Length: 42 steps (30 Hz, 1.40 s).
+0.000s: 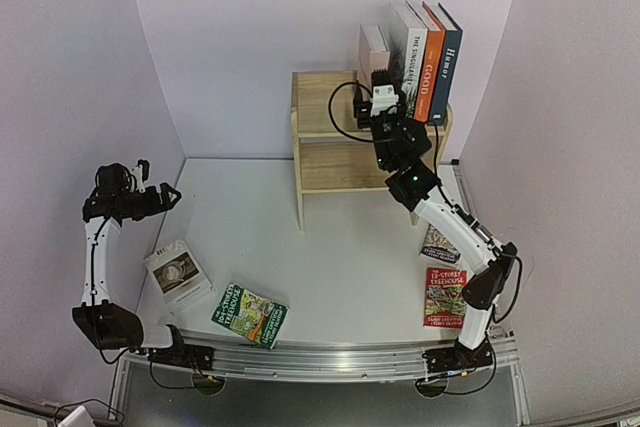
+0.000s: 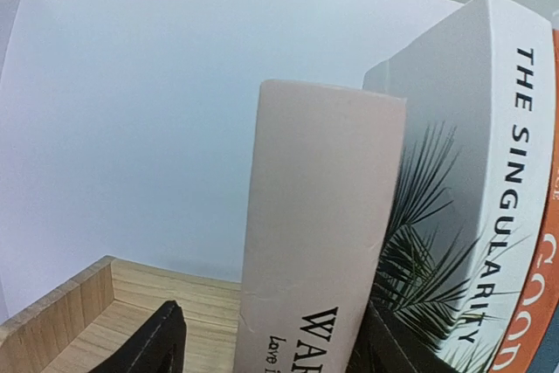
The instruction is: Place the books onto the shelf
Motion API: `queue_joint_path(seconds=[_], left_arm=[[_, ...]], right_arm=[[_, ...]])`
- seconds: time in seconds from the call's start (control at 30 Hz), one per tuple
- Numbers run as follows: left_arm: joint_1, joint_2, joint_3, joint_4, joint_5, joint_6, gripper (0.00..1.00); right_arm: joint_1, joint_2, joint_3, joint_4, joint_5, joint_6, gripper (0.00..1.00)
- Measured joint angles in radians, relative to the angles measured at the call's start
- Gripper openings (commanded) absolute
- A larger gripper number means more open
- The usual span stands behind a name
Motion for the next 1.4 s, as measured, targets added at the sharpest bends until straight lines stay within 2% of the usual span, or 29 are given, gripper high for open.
queue_joint_path(seconds=[0.17, 0.4, 0.57, 0.87, 1.4], left_arm=[[0.0, 0.0, 0.0, 0.0, 0.011, 0.0, 1.0], [0.0, 0.0, 0.0, 0.0, 0.017, 0.0, 1.0], [0.0, 0.0, 0.0, 0.0, 0.018, 0.0, 1.0], [0.0, 0.0, 0.0, 0.0, 0.021, 0.0, 1.0], [0.0, 0.0, 0.0, 0.0, 0.036, -0.001, 1.0]], right_arm=[[0.002, -0.007, -0.011, 0.029, 0.026, -0.027, 0.6], [0.001, 0.028, 0.04, 0.046, 0.068, -0.081, 0.45], [0.001, 0.042, 0.046, 0.058, 0.085, -0.096, 0.41], [0.002, 0.042, 0.046, 0.074, 0.126, -0.147, 0.42], [-0.009, 0.041, 0.023, 0.094, 0.142, -0.188, 0.59]])
